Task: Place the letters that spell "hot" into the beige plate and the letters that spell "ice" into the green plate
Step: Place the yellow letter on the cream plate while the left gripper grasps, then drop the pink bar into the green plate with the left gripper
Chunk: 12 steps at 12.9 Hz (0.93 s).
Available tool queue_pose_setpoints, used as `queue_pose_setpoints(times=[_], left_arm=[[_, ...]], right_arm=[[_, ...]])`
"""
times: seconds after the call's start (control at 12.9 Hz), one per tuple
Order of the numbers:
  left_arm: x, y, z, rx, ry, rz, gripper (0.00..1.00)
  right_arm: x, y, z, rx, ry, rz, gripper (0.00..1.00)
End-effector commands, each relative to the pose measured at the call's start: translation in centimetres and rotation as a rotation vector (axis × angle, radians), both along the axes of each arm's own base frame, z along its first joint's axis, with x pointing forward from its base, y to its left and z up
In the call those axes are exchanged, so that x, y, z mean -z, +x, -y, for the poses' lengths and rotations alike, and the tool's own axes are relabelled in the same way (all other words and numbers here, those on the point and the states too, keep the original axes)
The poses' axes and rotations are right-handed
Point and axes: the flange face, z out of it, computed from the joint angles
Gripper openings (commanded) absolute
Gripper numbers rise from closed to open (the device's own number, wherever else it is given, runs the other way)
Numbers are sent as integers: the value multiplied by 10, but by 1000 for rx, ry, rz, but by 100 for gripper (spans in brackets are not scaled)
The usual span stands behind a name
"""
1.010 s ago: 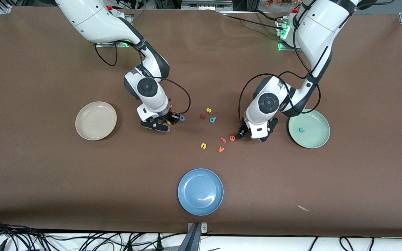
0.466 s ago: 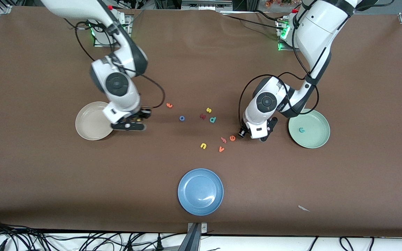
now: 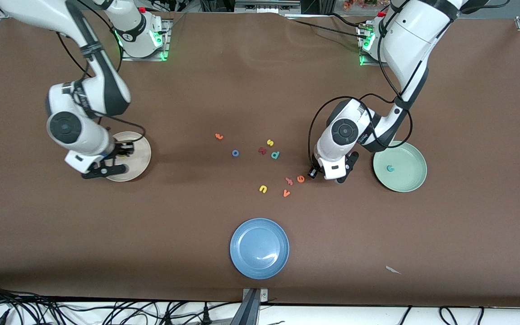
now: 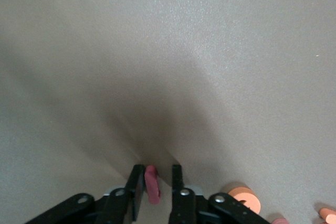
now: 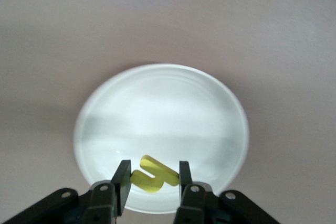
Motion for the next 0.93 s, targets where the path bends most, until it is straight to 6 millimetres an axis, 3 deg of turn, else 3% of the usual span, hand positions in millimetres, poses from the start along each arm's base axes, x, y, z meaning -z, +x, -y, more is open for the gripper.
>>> queue_pose_setpoints(times=[0.0, 0.16, 0.31, 0.47, 0.62, 0.7, 0.85], left_arm=[[1, -2, 1, 13, 25, 17, 4], [0, -2, 2, 47, 41, 29, 0], [-9, 2, 3, 81, 55, 56, 0], [-38, 13, -4, 104, 59, 83, 0], [-67, 33, -16, 141, 85, 42, 0], [-86, 46, -22, 156, 58, 16, 0], [-119, 68, -56, 244, -7, -67, 0]], right_arm=[[6, -4, 22, -20, 39, -11, 62], [6, -5, 20, 14, 68, -15, 71], [5, -6, 17, 32, 81, -19, 71], [8, -6, 8, 62, 102, -23, 69], [17, -8, -16, 145, 162, -43, 69], [16, -9, -36, 175, 164, -39, 69], [12, -17, -87, 243, 152, -27, 69]])
